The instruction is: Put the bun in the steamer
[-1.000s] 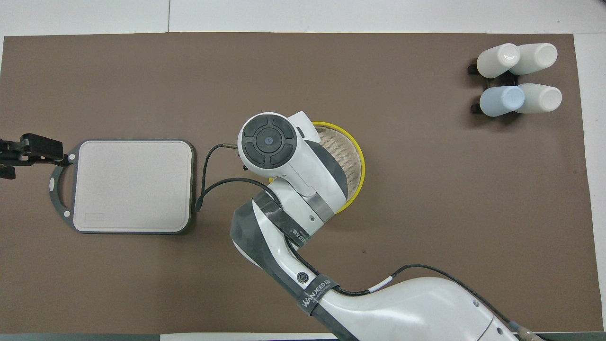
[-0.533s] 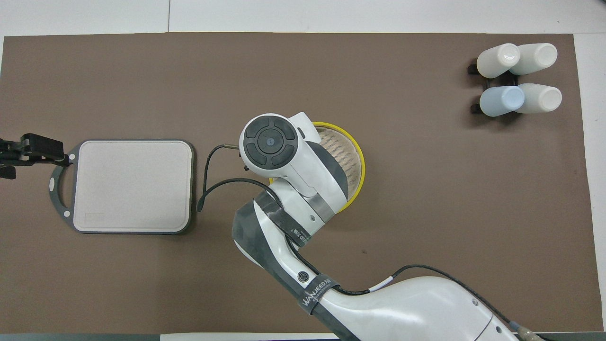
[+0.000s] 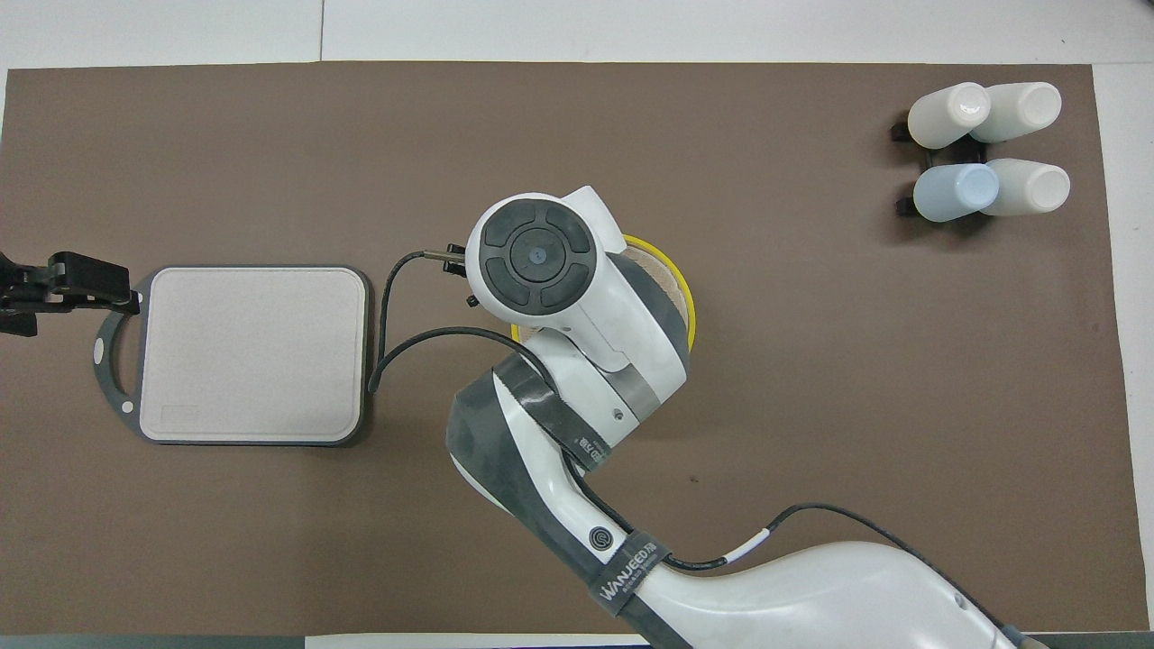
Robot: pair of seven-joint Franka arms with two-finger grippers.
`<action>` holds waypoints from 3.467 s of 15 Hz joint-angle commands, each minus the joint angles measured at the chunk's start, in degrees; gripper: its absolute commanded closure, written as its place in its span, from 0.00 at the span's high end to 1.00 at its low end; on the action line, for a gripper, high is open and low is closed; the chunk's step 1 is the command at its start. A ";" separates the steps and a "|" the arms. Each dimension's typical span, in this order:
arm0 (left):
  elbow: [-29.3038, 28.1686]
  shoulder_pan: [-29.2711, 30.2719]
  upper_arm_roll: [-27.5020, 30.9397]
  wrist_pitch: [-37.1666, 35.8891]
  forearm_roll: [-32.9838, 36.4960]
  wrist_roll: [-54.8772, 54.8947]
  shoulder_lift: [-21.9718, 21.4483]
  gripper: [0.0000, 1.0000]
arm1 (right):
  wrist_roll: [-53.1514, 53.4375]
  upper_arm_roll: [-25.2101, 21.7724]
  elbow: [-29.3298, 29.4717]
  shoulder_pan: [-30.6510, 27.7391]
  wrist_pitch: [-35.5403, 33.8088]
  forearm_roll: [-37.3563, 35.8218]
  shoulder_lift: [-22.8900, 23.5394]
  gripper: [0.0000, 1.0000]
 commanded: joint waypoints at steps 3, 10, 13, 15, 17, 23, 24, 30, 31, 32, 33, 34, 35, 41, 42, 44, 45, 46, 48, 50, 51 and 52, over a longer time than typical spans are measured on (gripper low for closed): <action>0.30 -0.07 -0.29 -0.11 -0.49 0.56 -0.38 1.00 | -18.23 0.47 -2.16 -8.03 -11.26 -0.14 -8.19 1.00; -0.32 0.46 -0.29 -0.63 -0.49 0.47 -1.44 1.00 | -48.24 0.47 -4.17 -25.26 -30.44 -0.14 -18.65 1.00; -0.32 0.55 -0.29 -0.64 -0.49 0.39 -1.44 1.00 | -49.84 0.47 -10.41 -31.42 -30.37 -0.05 -24.19 1.00; -0.32 0.55 -0.29 -0.64 -0.49 0.39 -1.44 1.00 | -49.92 0.47 -12.96 -34.67 -30.46 -0.05 -26.56 1.00; -0.32 0.55 -0.29 -0.64 -0.49 0.39 -1.44 1.00 | -49.92 0.47 -14.90 -36.35 -29.93 -0.05 -28.41 1.00; -0.32 0.55 -0.29 -0.64 -0.49 0.39 -1.44 1.00 | -49.75 0.47 -14.73 -40.66 -28.00 0.13 -28.24 1.00; -0.32 0.55 -0.29 -0.64 -0.49 0.39 -1.44 1.00 | -49.75 0.47 -14.73 -40.75 -28.00 0.13 -28.24 1.00; -0.32 0.55 -0.29 -0.64 -0.49 0.39 -1.44 1.00 | -49.84 0.47 -15.17 -41.80 -27.56 1.09 -28.42 1.00; -0.32 0.55 -0.29 -0.64 -0.49 0.39 -1.44 1.00 | -49.84 0.47 -15.08 -41.72 -27.56 1.09 -28.42 1.00; -0.32 0.55 -0.29 -0.64 -0.49 0.39 -1.44 1.00 | -49.75 0.47 -14.91 -41.72 -27.64 1.09 -28.33 1.00; -0.32 0.55 -0.29 -0.64 -0.49 0.39 -1.44 1.00 | -49.84 0.47 -14.73 -41.72 -27.64 1.09 -28.24 1.00; -0.32 0.55 -0.29 -0.64 -0.49 0.39 -1.44 1.00 | -49.84 0.47 -14.55 -41.63 -27.56 1.09 -28.16 1.00; -0.32 0.55 -0.29 -0.64 -0.49 0.39 -1.44 1.00 | -49.66 0.47 -14.38 -41.54 -27.56 1.09 -27.98 1.00; -0.32 0.55 -0.29 -0.64 -0.49 0.39 -1.44 1.00 | -49.84 0.47 -14.46 -41.54 -27.82 1.09 -27.98 1.00; -0.32 0.55 -0.29 -0.64 -0.49 0.39 -1.44 1.00 | -49.75 0.47 -14.46 -41.63 -27.82 1.09 -28.07 1.00; -0.32 0.55 -0.29 -0.55 -0.49 0.39 -1.44 1.00 | -49.75 0.47 -14.55 -41.54 -27.91 1.09 -28.15 1.00; -0.32 0.55 -0.29 -0.63 -0.49 0.39 -1.44 1.00 | -49.66 0.47 -14.64 -41.54 -27.91 1.09 -28.15 1.00; -0.32 0.55 -0.29 -0.64 -0.49 0.39 -1.44 1.00 | -49.75 0.47 -14.64 -41.46 -27.91 1.09 -28.15 1.00; -0.32 0.55 -0.29 -0.72 -0.49 0.39 -1.44 1.00 | -49.84 0.47 -14.64 -41.19 -28.00 1.09 -28.15 1.00; -0.32 0.55 -0.29 -0.63 -0.49 0.39 -1.44 1.00 | -49.84 0.47 -14.64 -41.01 -28.17 1.09 -28.24 1.00; -0.32 0.55 -0.29 -0.64 -0.49 0.39 -1.44 1.00 | -49.75 0.47 -14.64 -41.01 -28.17 1.09 -28.16 1.00; -0.32 0.55 -0.29 -0.64 -0.49 0.39 -1.44 1.00 | -49.66 0.55 -14.64 -41.01 -28.09 1.09 -28.15 1.00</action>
